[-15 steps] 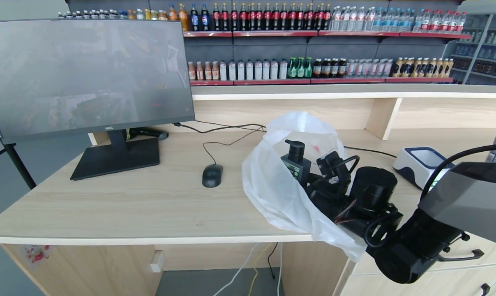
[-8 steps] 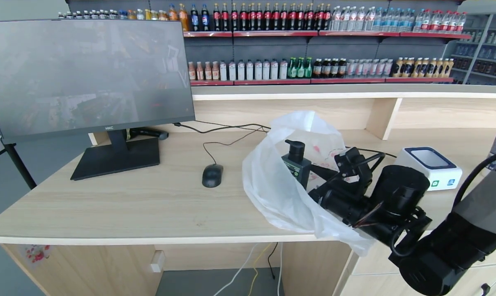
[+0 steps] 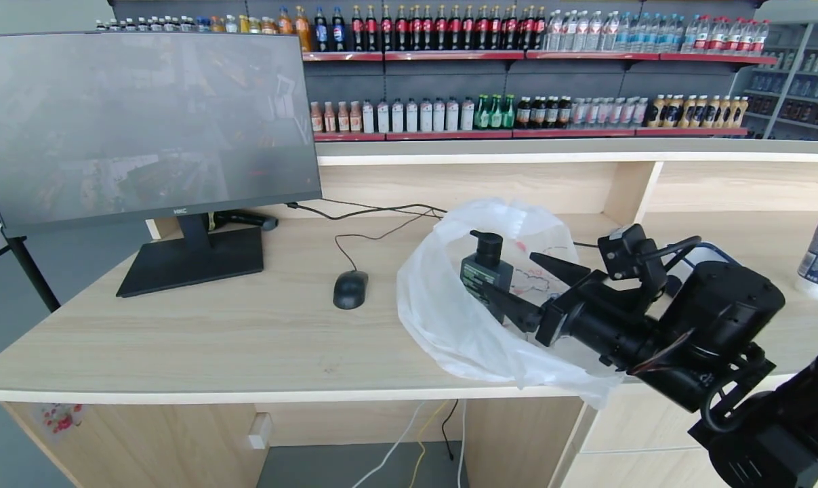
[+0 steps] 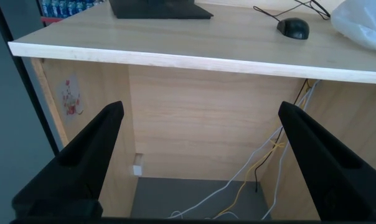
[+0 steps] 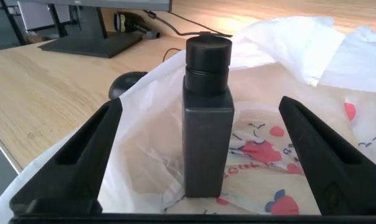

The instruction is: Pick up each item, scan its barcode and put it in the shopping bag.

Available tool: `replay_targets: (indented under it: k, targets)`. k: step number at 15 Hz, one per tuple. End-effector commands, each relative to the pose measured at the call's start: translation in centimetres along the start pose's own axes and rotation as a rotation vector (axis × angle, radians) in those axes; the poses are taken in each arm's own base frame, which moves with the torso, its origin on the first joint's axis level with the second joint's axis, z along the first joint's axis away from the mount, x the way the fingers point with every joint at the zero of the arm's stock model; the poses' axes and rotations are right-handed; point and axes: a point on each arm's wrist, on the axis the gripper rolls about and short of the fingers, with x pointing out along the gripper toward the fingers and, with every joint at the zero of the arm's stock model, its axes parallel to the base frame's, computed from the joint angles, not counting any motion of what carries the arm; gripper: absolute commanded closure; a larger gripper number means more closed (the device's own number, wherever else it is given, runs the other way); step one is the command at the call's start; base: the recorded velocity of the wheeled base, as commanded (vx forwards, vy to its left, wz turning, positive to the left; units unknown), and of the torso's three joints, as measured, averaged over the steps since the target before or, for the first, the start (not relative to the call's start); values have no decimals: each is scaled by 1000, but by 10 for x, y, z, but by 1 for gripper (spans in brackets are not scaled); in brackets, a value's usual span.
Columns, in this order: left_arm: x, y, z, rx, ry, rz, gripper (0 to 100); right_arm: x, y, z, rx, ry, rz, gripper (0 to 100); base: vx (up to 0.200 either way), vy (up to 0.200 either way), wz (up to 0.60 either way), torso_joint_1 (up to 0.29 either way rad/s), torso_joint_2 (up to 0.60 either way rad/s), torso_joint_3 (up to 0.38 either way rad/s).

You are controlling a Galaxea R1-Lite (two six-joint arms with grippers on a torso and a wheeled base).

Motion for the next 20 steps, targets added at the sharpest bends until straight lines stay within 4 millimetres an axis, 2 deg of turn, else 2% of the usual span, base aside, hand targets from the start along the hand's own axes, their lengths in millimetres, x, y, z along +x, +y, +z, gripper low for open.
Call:
replay_targets:
  k: [1, 3, 6, 9, 11, 20]
  targets:
    - [0, 0, 0, 0, 0, 1, 0, -9, 2, 9, -6, -25, -1, 0, 0, 0, 0, 0, 0, 0]
    - [0, 0, 0, -2, 1, 0, 0, -19, 4, 17, -14, -41, -1, 0, 0, 0, 0, 0, 0, 0]
    - [0, 0, 0, -2, 0, 1, 0, -34, 3, 25, -24, -54, -19, 0, -200, 0, 0, 7, 2, 1]
    - [0, 0, 0, 1, 0, 0, 0, -51, 3, 30, -30, -58, -34, 0, 0, 0, 0, 0, 0, 0]
    - [0, 0, 0, 1, 1, 1, 0, -55, 2, 33, -28, -70, -43, 0, 0, 0, 0, 0, 0, 0]
    - [0, 0, 0, -2, 3, 1, 0, -72, 3, 34, -29, -71, -57, 0, 0, -200, 0, 0, 2, 2]
